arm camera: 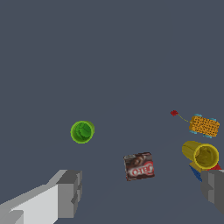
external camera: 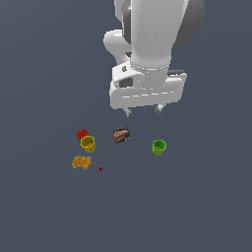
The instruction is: Pick up a designated object from a clutter of objects.
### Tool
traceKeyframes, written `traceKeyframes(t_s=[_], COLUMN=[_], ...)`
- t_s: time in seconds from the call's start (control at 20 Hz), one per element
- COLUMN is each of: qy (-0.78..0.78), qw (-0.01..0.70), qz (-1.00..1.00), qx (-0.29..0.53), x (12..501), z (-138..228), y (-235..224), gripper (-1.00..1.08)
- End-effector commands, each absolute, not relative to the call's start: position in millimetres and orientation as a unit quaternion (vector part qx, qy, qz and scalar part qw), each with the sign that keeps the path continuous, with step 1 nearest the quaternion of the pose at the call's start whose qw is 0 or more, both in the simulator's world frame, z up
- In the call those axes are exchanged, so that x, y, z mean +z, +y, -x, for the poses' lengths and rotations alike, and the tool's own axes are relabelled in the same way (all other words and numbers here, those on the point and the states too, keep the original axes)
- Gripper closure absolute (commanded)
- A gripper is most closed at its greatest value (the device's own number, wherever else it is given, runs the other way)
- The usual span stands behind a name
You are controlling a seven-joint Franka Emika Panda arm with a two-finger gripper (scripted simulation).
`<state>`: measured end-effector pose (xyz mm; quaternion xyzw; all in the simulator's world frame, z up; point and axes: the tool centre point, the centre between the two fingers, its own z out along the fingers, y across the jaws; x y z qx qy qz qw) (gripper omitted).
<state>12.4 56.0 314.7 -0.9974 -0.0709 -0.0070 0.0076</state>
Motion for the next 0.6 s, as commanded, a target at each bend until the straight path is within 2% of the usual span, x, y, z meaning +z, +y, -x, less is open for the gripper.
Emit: traceKeyframes(t_s=[0.0,0.55], qy=[-0.071,-0.026], qw=[0.008,0.009], qz=[0.997,1.0], qx=[-0.007,-0.006], x=[315.0,296.0], z=[-12.5,-11.0], y=[55.7,51.3], gripper=[-0.92,-0.92])
